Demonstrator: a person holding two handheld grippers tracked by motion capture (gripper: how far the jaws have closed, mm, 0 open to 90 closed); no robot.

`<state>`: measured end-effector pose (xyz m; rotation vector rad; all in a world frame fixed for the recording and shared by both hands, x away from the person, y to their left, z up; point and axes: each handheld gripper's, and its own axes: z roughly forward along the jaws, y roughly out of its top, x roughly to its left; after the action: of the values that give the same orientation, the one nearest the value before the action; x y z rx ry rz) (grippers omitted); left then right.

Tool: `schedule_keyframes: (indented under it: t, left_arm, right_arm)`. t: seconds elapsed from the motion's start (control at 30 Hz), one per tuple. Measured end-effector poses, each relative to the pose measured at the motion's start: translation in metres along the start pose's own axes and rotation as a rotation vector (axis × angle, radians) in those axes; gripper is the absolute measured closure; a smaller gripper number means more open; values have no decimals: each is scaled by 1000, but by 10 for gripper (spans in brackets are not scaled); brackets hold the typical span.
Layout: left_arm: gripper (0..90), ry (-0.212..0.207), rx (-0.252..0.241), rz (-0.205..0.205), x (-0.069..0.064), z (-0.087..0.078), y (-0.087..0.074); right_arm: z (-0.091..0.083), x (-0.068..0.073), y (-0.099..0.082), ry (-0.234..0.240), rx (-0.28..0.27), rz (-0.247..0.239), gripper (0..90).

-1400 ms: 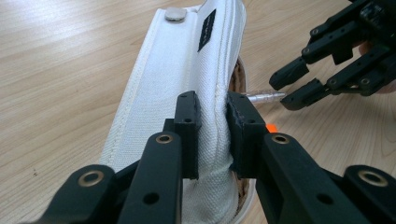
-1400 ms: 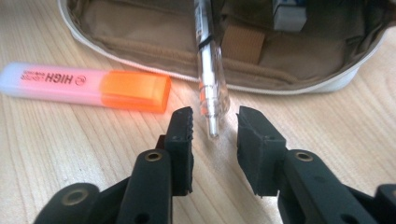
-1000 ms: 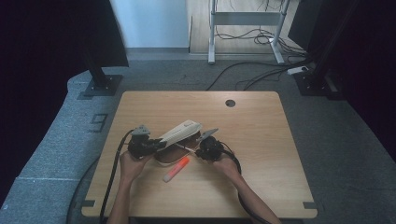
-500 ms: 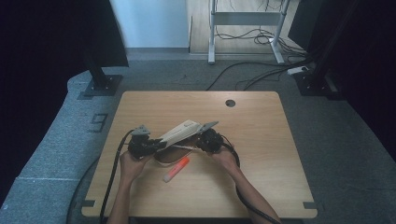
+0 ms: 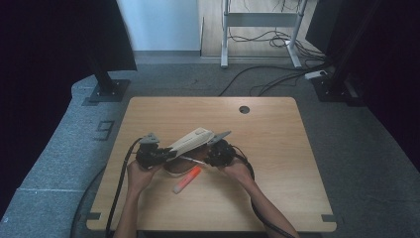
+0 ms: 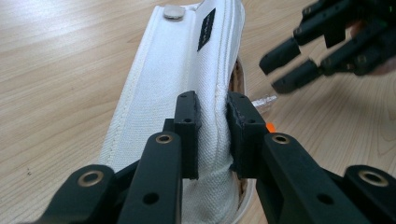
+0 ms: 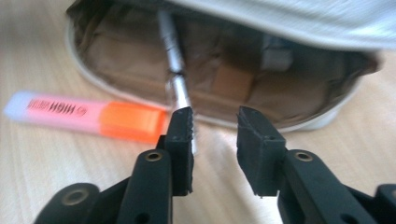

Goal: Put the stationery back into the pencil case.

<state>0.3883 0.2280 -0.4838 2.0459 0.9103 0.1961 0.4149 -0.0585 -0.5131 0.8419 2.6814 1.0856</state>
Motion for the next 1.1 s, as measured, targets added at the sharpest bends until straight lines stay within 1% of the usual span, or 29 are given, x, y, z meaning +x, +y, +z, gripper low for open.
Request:
schedule_keyframes:
  t: [0.07,0.13,0.2,0.3,0.37,0.47,0.5,0.57,0.63,0.73,0.83,0.93,1.03,1.1]
  left_arm:
    - [756,-1,0,0,0,0,0]
    - [755,0,1,0,0,0,0]
    - [755,0,2,2,0,0,0]
    - [755,-1,1,1,0,0,0]
    - [755,-2,1,1,0,0,0]
    - [755,-1,3,2,0,0,0]
    - [755,0,3,2,0,0,0]
    - [755,0,3,2,0,0,0]
    - [755,0,4,2,0,0,0]
    - [755,0,4,2,0,0,0]
    - [755,0,5,3,0,0,0]
    - [754,1,4,3,-1,0,0]
    - [754,1,5,4,-1,0,0]
    - [753,0,4,3,0,0,0]
  right_arm:
    - [4,4,-4,7,21,-12,628]
    - [9,6,-8,15,35,-15,638]
    - [13,6,-10,23,49,-14,700]
    - [17,6,-10,28,63,-24,759]
    - [17,6,-9,22,66,-29,763]
    - [15,2,-5,6,50,-33,769]
    - [14,0,-2,-5,45,-36,783]
    - [13,-2,1,-13,40,-43,778]
    - [14,-6,5,-33,41,-44,771]
    - [17,-11,9,-48,33,-40,761]
    - [21,-14,14,-62,30,-48,748]
    - [23,-18,19,-81,15,-43,731]
    - [25,-22,23,-93,20,-33,715]
    - [28,-23,24,-95,33,-31,689]
